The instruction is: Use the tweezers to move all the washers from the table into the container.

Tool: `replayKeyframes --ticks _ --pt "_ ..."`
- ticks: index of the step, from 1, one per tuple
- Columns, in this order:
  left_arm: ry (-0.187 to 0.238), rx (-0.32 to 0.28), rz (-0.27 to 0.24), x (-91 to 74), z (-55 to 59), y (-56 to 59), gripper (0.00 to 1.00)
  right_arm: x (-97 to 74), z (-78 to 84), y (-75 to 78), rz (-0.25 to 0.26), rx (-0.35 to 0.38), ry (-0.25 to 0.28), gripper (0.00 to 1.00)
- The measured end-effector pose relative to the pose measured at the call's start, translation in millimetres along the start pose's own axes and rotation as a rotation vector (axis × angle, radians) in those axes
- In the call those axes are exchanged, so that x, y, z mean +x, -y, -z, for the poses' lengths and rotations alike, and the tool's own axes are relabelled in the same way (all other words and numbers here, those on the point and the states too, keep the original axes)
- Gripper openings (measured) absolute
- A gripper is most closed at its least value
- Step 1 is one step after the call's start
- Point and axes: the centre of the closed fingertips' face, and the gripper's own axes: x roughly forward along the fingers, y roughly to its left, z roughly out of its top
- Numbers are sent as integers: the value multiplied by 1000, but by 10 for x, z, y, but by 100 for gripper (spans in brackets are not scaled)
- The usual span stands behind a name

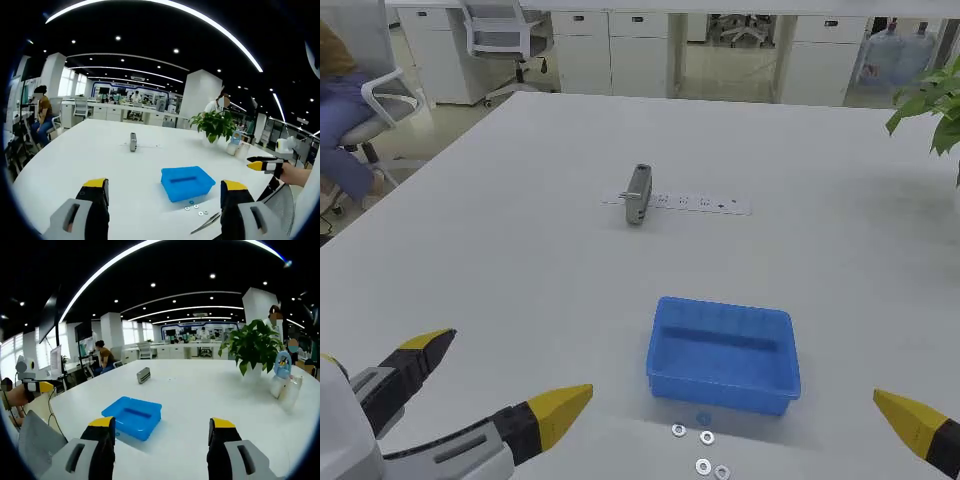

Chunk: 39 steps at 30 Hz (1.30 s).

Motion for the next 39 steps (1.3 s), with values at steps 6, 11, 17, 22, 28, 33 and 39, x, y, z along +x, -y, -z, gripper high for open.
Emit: replayKeyframes --ticks 6,11,17,22,28,33,39 --pt "3 -14 -3 -50 20 17 93 23 1 -55 -17 -12 -9 77" --pt "-5 -29 -15 -97 85 -38 93 45 -15 -116 -29 -22 -13 77" --pt "5 -41 -13 -95 65 -34 93 15 -6 -170 -36 -54 -23 77" --pt "9 -39 -5 -73 49 9 93 -2 12 -159 -31 -51 -28 77" --pt "-13 -21 2 -77 82 16 93 6 11 -187 -33 -48 -24 77" --pt "-8 -23 2 -73 55 0 93 6 27 -205 -36 -51 -30 77" --pt "-4 -11 10 -43 16 21 93 23 8 -192 -35 -48 -26 77"
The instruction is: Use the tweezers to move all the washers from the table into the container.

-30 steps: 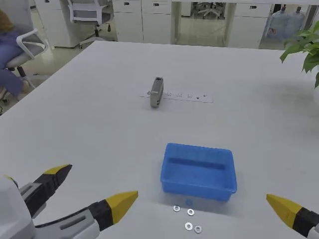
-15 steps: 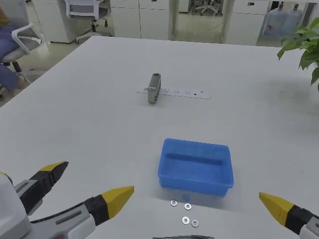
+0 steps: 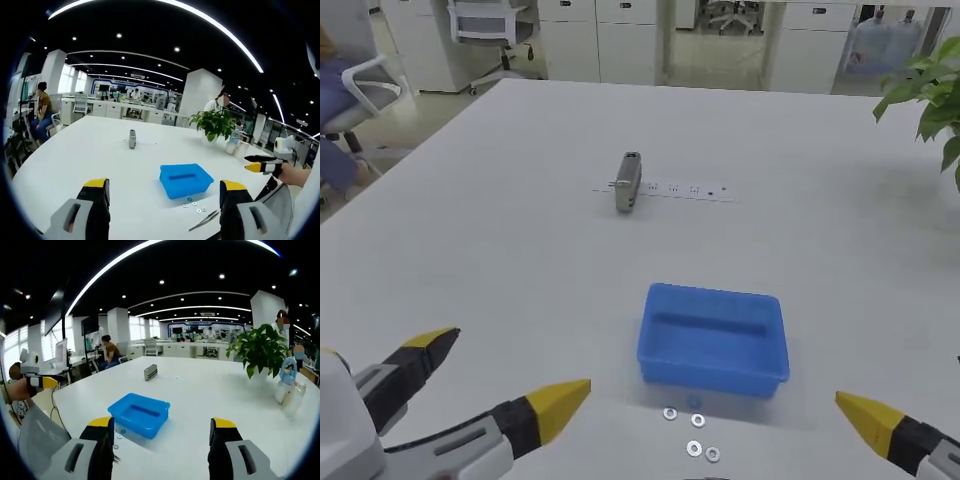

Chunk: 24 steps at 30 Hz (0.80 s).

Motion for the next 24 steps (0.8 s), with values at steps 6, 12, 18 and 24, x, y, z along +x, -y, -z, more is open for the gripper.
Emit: replayKeyframes --ticks 6,12,18,24 --pt "-8 -2 7 25 14 1 93 14 -5 -16 -6 -3 -5 76" --pt "-25 6 35 64 47 62 90 -18 28 -5 -7 5 -14 75" --pt "-61 13 71 132 147 156 87 -27 80 -4 -17 8 -35 73" --pt "-140 58 140 193 328 285 75 22 144 -80 -64 -14 -61 64"
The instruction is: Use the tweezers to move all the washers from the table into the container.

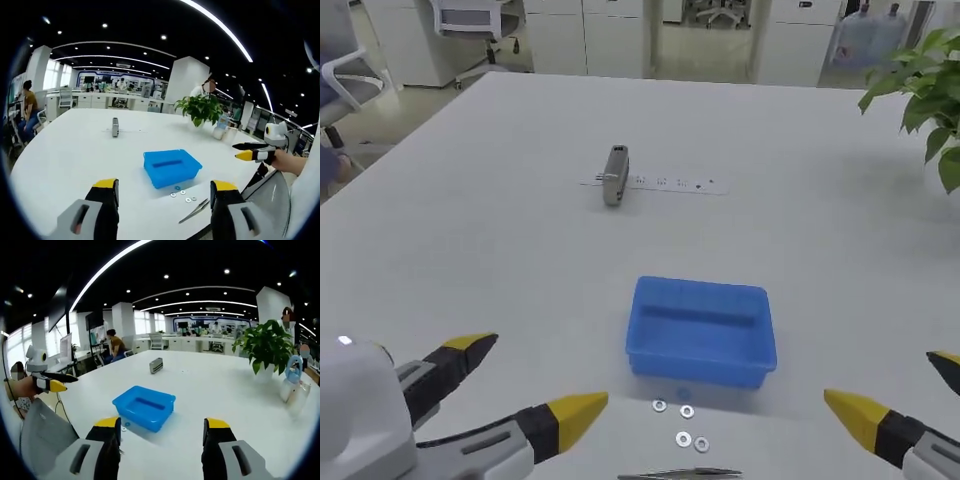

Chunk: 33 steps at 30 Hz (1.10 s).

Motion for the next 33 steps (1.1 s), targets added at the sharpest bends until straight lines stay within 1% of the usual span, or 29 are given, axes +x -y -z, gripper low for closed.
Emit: replayKeyframes --ticks 1,4,6,7,8,9,12,13,14,15,16,17,18,19,20,22,23,24,25,27,28,29,30,31,33 --pt "-33 27 25 22 58 34 70 14 14 -26 -16 -8 -7 62" --pt "-101 96 74 78 180 103 58 65 90 -118 -73 -47 -46 52" --pt "-142 122 104 108 257 150 51 89 133 -195 -116 -59 -68 43" --pt "-160 144 133 134 299 192 45 108 153 -257 -152 -68 -74 39" --pt "-174 156 148 151 332 216 42 122 162 -282 -166 -69 -75 33" --pt "-207 179 172 174 399 247 38 141 195 -334 -196 -71 -88 29" --pt "-281 242 222 239 548 311 29 187 270 -417 -238 -102 -127 22" --pt "-294 257 230 261 577 322 26 200 286 -435 -247 -116 -135 20" --pt "-318 287 255 291 628 351 24 222 317 -455 -260 -130 -149 18" --pt "-342 307 269 304 670 365 22 235 339 -473 -272 -137 -158 17" --pt "-377 330 278 326 722 372 18 255 371 -504 -288 -146 -173 17" --pt "-382 352 297 351 731 396 15 268 390 -520 -295 -152 -181 16" --pt "-406 361 328 372 764 438 13 282 426 -551 -310 -163 -197 16" --pt "-423 363 346 390 785 460 11 288 454 -571 -320 -174 -210 16" --pt "-441 378 364 410 808 477 10 297 478 -581 -324 -188 -219 16" --pt "-493 439 393 466 885 490 9 310 571 -594 -336 -229 -261 15" --pt "-531 472 403 483 946 491 9 319 607 -597 -337 -244 -275 15" --pt "-552 501 414 502 988 497 10 326 626 -603 -340 -253 -280 14" --pt "-572 543 422 534 1037 497 9 328 652 -614 -344 -260 -289 14" --pt "-614 584 438 549 1127 506 9 324 677 -635 -354 -266 -299 14" --pt "-644 631 445 556 1186 496 9 321 691 -648 -361 -270 -305 14" --pt "-663 664 448 563 1225 485 8 318 700 -656 -366 -273 -308 14" --pt "-678 682 453 576 1264 491 8 318 710 -663 -370 -280 -313 14" --pt "-683 683 448 591 1285 493 8 318 718 -665 -371 -285 -317 14" --pt "-703 728 448 603 1323 477 6 323 739 -668 -373 -292 -326 13"
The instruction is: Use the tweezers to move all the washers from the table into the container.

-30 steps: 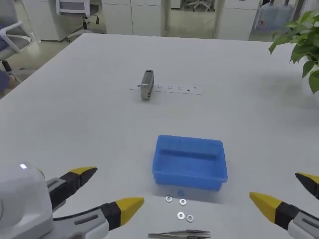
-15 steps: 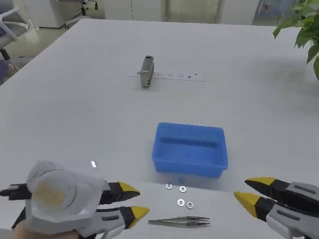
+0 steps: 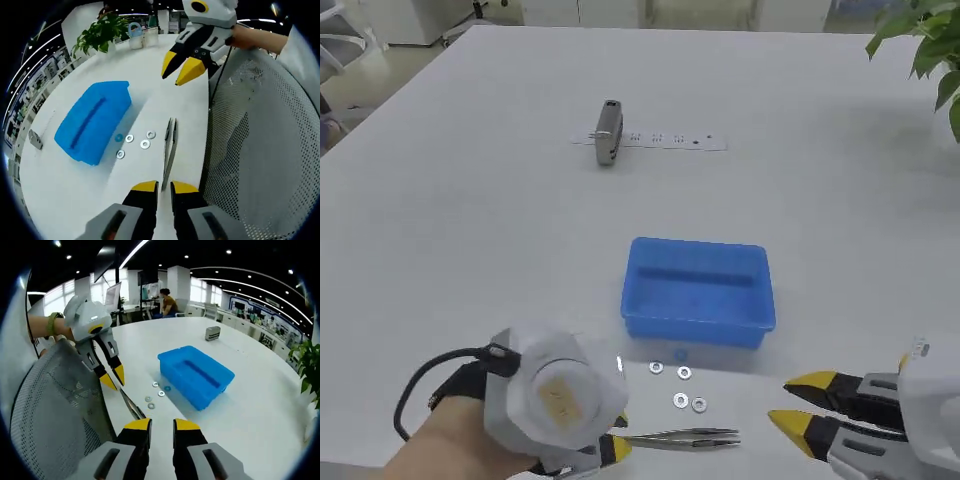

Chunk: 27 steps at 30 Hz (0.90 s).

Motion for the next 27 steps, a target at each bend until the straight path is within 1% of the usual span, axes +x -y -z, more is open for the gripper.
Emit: replayKeyframes --ticks 3,4,5,8,9,13,15,17,20,22,23,24,26,27 --pt "-25 31 -6 38 16 8 3 15 18 -12 -6 0 -6 13" --pt "-28 30 -5 63 17 11 3 22 23 -20 -10 -2 -10 13" --pt "-33 33 7 81 24 30 3 28 26 -27 -13 -6 -14 13" --pt "-52 66 6 110 47 36 1 40 33 -37 -20 -16 -20 12" --pt "-42 70 3 96 27 25 0 42 32 -38 -21 -16 -21 12" --pt "-34 80 22 102 17 36 0 56 15 -52 -33 -18 -13 11" --pt "-18 90 24 62 -14 35 0 66 0 -66 -45 -23 -7 12" --pt "-11 95 24 18 -39 35 0 76 -10 -80 -56 -37 -5 12" --pt "13 111 18 -122 -129 50 0 102 -31 -143 -93 -87 -3 14" --pt "36 98 13 -194 -187 63 0 121 -22 -205 -124 -135 -17 17" --pt "65 80 2 -247 -246 66 0 142 -18 -246 -141 -164 -24 17" --pt "82 71 -1 -285 -285 74 0 155 -13 -290 -161 -180 -29 19" --pt "101 58 -6 -362 -346 95 0 200 -10 -393 -206 -208 -42 22" --pt "119 53 -10 -399 -392 107 0 214 -15 -428 -222 -219 -42 23"
